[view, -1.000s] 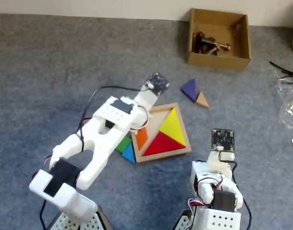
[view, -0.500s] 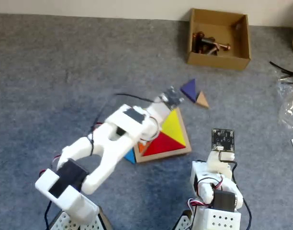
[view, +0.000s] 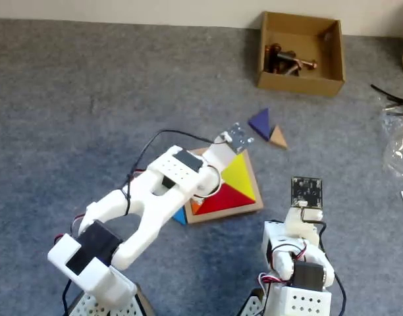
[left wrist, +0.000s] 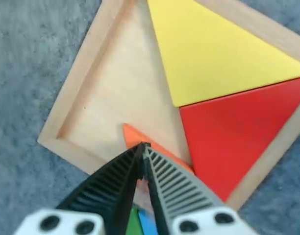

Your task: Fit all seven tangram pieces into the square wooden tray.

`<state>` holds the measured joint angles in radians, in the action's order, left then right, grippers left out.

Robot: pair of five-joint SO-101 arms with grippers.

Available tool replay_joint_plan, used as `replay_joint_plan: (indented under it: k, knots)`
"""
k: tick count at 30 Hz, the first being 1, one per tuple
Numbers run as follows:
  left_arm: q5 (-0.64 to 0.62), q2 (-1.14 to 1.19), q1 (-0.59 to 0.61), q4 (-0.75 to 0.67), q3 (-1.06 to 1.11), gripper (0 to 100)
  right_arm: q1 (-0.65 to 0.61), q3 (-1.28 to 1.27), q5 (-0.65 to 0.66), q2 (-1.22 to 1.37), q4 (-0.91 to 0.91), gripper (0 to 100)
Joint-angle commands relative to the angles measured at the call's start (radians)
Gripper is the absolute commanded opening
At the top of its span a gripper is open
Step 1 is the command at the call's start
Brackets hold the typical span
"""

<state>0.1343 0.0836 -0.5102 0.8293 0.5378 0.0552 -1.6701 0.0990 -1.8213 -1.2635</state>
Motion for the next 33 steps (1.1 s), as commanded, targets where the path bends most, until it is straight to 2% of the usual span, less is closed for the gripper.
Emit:
replay_joint_plan:
  k: [1,5,15,22,26,30,33]
  knots:
    - [-0.015,-0.015,-0.022,0.026,-0.008,1,-0.016,-0.114,-0.011,-0.015,0.016,0.5]
    - [-0.014,-0.071,-0.024,0.029,-0.002,1,-0.016,-0.114,-0.011,-0.015,0.016,0.5]
    - [-0.012,-0.395,0.016,0.163,-0.010,1,-0.016,-0.114,-0.011,-0.015,0.016,0.5]
    - [-0.015,-0.496,0.220,0.264,-0.008,2,-0.016,-0.114,-0.011,-0.015,0.016,0.5]
    - [-0.015,-0.496,0.289,0.367,0.019,10,-0.016,-0.114,-0.011,-0.015,0.016,0.5]
    - [-0.003,-0.498,0.303,0.382,0.097,16,-0.016,-0.114,-0.011,-0.015,0.016,0.5]
    - [0.118,-0.498,0.303,0.382,0.134,16,-0.016,-0.114,-0.011,-0.015,0.016,0.5]
